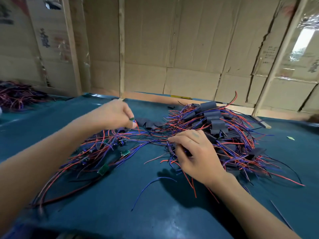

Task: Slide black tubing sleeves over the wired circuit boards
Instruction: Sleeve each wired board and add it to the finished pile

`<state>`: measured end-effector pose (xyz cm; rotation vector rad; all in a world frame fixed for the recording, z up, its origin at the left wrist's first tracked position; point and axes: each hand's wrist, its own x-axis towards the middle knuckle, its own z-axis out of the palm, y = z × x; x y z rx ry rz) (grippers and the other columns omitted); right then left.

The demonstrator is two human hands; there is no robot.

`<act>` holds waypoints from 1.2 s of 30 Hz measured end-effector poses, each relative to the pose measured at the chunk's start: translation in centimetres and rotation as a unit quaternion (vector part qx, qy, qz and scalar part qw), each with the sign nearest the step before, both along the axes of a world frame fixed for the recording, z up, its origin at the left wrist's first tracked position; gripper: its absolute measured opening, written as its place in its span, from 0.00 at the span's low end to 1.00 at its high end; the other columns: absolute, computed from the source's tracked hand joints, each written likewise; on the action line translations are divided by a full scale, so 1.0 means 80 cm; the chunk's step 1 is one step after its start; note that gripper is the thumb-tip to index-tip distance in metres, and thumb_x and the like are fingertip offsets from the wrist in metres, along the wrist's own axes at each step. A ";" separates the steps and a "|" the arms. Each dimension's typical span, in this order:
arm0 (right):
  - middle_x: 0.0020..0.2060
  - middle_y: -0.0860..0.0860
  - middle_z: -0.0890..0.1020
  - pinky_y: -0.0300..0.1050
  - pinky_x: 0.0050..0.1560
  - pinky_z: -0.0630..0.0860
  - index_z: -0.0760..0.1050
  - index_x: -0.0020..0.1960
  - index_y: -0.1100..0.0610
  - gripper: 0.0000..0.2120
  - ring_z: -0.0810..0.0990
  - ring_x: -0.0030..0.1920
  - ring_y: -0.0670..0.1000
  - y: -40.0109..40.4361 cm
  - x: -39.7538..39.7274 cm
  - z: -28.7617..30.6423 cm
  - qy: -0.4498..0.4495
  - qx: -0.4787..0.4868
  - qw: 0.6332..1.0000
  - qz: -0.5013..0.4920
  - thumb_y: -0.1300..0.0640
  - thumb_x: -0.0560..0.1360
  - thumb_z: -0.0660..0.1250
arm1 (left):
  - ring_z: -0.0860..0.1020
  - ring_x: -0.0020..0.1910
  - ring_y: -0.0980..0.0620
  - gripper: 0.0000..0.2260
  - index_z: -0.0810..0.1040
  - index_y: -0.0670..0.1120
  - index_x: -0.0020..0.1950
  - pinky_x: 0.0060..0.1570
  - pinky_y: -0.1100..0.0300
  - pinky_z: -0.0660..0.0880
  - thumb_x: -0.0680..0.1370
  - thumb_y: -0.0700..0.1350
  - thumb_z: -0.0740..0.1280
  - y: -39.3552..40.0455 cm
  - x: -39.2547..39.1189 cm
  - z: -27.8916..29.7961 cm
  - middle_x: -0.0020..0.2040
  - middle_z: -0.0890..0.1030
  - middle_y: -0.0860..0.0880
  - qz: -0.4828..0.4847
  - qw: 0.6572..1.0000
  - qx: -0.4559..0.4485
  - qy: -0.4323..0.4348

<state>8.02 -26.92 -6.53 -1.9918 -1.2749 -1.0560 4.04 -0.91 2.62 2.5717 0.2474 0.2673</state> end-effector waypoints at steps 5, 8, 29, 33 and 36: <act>0.45 0.48 0.84 0.49 0.53 0.75 0.83 0.51 0.59 0.10 0.81 0.48 0.50 0.007 -0.003 -0.004 0.063 0.088 0.994 0.011 0.68 0.74 0.67 | 0.79 0.38 0.55 0.06 0.80 0.44 0.54 0.37 0.65 0.78 0.78 0.39 0.72 -0.005 0.006 0.039 0.44 0.80 0.47 -0.054 0.938 -0.290 -0.182; 0.44 0.45 0.83 0.42 0.50 0.75 0.83 0.53 0.57 0.09 0.80 0.45 0.47 0.006 -0.001 -0.005 0.110 0.133 0.985 0.006 0.63 0.76 0.66 | 0.82 0.40 0.51 0.02 0.78 0.39 0.48 0.42 0.62 0.80 0.80 0.35 0.66 -0.030 0.019 0.037 0.42 0.80 0.43 -0.119 0.794 -0.563 -0.196; 0.38 0.56 0.85 0.44 0.36 0.79 0.85 0.52 0.57 0.05 0.81 0.36 0.52 0.007 0.000 0.012 0.514 0.375 0.754 0.164 0.58 0.78 0.72 | 0.80 0.47 0.47 0.11 0.80 0.43 0.55 0.47 0.55 0.75 0.73 0.39 0.70 -0.149 0.044 -0.094 0.52 0.84 0.43 -0.221 0.668 -0.703 -0.098; 0.40 0.59 0.85 0.43 0.39 0.80 0.85 0.52 0.61 0.07 0.82 0.38 0.53 0.002 0.001 0.016 0.527 0.389 0.726 0.208 0.60 0.78 0.71 | 0.76 0.34 0.51 0.09 0.84 0.43 0.52 0.35 0.60 0.75 0.73 0.40 0.71 -0.154 0.038 -0.097 0.39 0.80 0.45 -0.245 0.664 -0.701 -0.094; 0.39 0.60 0.85 0.44 0.39 0.80 0.86 0.48 0.61 0.06 0.83 0.38 0.54 -0.001 0.000 0.020 0.525 0.396 0.722 0.216 0.64 0.78 0.69 | 0.75 0.31 0.54 0.09 0.85 0.43 0.50 0.33 0.61 0.76 0.73 0.44 0.71 -0.159 0.037 -0.093 0.35 0.75 0.47 -0.203 0.651 -0.726 -0.089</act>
